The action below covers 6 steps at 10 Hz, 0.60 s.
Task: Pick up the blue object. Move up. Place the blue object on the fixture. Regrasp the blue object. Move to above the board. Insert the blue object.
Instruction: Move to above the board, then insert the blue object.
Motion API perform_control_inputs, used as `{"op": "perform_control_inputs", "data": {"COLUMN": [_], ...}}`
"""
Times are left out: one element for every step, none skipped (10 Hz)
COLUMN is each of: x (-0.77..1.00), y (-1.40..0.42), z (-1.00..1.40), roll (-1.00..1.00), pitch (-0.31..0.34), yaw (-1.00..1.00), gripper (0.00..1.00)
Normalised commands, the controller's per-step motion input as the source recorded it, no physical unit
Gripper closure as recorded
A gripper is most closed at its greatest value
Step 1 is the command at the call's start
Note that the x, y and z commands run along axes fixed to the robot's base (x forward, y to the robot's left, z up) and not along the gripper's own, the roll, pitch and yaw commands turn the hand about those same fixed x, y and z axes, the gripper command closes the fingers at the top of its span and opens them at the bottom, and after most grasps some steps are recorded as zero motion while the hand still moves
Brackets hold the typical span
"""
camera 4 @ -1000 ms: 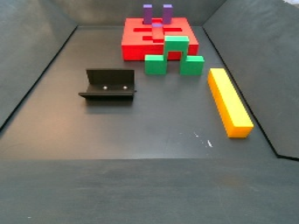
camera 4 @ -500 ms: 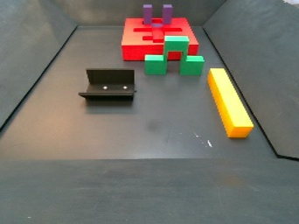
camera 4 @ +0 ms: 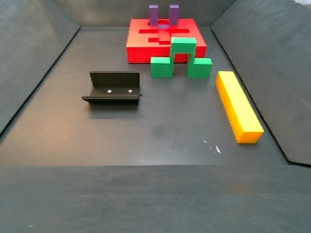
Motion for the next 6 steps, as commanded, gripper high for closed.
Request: {"op": "perform_control_inputs", "data": {"x": [-0.07,-0.04,-0.02,0.00,0.09,0.39], "y": [0.03,0.01,0.01,0.02,0.00,0.10], "z": [0.00,-0.01,0.00,0.00,0.00,-0.64], "roll": [-0.50,-0.32,-0.21,-0.01,0.00,-0.05], "pitch": [-0.026,-0.029,-0.016,0.000,0.007,-0.026], "yaw": [-0.04,-0.02,-0.02,0.00,0.00,0.02], "gripper": [1.00,1.00,1.00,1.00,1.00,1.00]}}
